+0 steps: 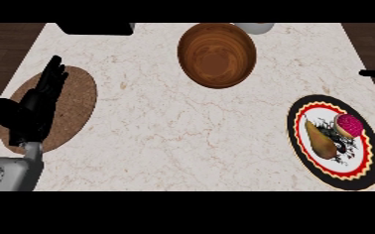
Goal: Pick the cupcake from the plate and place it in the bowl
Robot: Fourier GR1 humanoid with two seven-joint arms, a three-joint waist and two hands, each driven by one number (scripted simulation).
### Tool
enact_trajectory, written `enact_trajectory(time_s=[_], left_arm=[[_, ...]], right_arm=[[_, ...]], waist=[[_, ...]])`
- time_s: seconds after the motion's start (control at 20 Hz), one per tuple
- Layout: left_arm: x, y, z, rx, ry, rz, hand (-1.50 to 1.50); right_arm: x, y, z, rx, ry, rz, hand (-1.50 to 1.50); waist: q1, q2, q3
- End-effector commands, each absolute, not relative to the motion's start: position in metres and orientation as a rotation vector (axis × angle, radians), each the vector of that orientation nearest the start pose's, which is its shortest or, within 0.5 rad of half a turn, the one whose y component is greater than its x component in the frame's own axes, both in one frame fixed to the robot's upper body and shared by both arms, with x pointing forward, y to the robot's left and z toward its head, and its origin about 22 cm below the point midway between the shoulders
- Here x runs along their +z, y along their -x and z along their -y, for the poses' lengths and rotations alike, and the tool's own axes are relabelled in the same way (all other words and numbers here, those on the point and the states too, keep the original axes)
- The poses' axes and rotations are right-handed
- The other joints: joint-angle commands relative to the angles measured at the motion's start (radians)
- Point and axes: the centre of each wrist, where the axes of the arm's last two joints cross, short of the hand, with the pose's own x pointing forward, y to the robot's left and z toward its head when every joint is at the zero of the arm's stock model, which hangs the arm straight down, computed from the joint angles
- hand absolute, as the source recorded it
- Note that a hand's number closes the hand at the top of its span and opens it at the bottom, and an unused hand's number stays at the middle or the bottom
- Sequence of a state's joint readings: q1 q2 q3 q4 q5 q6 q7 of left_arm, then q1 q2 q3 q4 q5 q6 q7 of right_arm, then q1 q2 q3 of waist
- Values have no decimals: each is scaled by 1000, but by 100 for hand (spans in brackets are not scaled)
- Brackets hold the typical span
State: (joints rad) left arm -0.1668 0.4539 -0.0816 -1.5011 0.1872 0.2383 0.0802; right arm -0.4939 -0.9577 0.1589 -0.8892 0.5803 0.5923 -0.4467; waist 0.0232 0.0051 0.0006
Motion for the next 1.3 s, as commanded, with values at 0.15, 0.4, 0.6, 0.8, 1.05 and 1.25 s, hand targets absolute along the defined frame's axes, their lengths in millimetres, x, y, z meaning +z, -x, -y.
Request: enact_trajectory(time_s=[0.15,0.4,0.6,0.8,1.05,1.25], left_arm=[[49,-270,-303,-79,-317,1579,0],[49,-276,-311,-87,-338,1583,0],[65,-273,-307,-91,-316,1566,0],[39,-274,-300,-78,-330,1557,0],[74,-283,-305,-81,-304,1561,0],[57,-269,-313,-93,-314,1568,0]], right_arm=[[107,-325,463,1490,469,829,-150],[93,-334,443,1478,637,969,-150],[76,-318,458,1502,645,981,-150],[72,-325,447,1494,612,952,-150],[56,-332,435,1504,586,903,-150],[33,-321,444,1520,565,894,-150]], waist=[[-12,-3,0],[-17,-4,0],[-19,-5,0],[-20,-5,-1],[-16,-4,0],[-14,-4,0]])
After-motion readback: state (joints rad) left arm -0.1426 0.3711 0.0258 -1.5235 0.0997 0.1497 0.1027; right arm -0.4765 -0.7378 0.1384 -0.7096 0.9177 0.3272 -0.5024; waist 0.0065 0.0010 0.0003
